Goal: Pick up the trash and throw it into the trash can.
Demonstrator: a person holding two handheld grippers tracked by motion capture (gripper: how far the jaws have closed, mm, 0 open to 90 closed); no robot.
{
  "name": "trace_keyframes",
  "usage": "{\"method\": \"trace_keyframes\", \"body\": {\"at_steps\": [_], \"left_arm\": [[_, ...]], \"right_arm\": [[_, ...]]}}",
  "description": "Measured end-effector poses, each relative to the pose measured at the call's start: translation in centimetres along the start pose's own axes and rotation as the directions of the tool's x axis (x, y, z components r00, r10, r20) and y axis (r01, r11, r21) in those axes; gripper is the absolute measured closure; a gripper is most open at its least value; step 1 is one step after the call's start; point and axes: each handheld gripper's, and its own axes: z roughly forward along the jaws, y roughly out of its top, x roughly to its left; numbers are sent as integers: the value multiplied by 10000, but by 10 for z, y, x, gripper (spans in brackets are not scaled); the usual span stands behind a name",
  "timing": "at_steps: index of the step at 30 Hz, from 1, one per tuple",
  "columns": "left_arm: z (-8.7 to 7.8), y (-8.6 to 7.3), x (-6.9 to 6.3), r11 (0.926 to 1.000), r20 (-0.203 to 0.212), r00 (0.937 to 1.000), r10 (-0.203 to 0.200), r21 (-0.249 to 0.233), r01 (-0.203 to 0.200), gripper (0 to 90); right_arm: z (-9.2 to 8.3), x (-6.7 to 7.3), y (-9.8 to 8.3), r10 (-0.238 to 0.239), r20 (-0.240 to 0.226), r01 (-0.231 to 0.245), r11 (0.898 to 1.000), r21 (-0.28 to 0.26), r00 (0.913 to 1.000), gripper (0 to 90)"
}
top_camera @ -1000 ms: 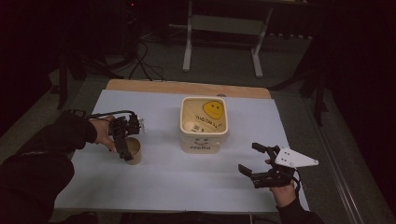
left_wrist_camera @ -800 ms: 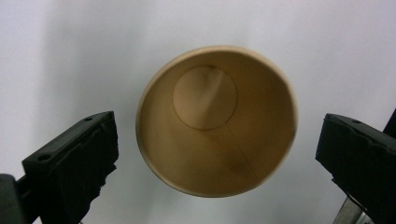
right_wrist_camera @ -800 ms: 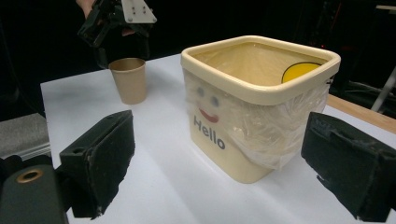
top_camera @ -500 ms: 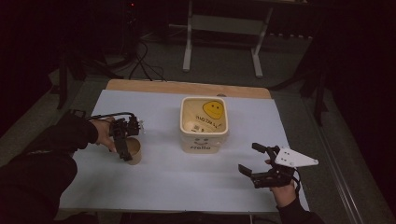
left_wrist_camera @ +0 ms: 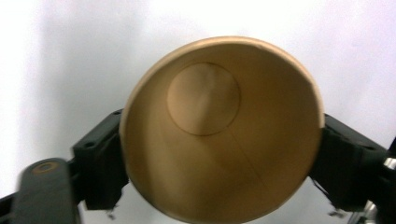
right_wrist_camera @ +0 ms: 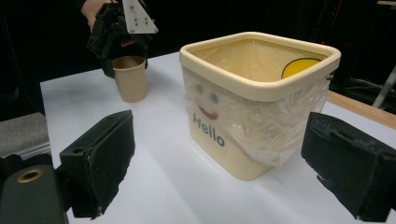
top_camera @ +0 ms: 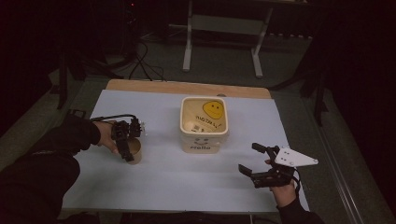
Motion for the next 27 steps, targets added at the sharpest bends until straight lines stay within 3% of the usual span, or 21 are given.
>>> {"method": "trace_keyframes", "body": {"at_steps": [7, 11, 27], "left_arm": [[-2, 0, 2, 9999, 35, 9999, -133, -12, 133, 225], [-11, 1, 4, 9995, 82, 9997, -235, -229, 236, 235], [-42, 12, 1, 9998, 267, 9996, -59, -202, 64, 261]], "right_arm": [[1, 0, 0, 11, -1, -11, 10000, 10, 10000, 96], [1, 0, 0, 15, 14, -15, 10000, 25, 10000, 96], [2, 0, 0, 13, -54, -13, 10000, 4, 10000, 96]]}}
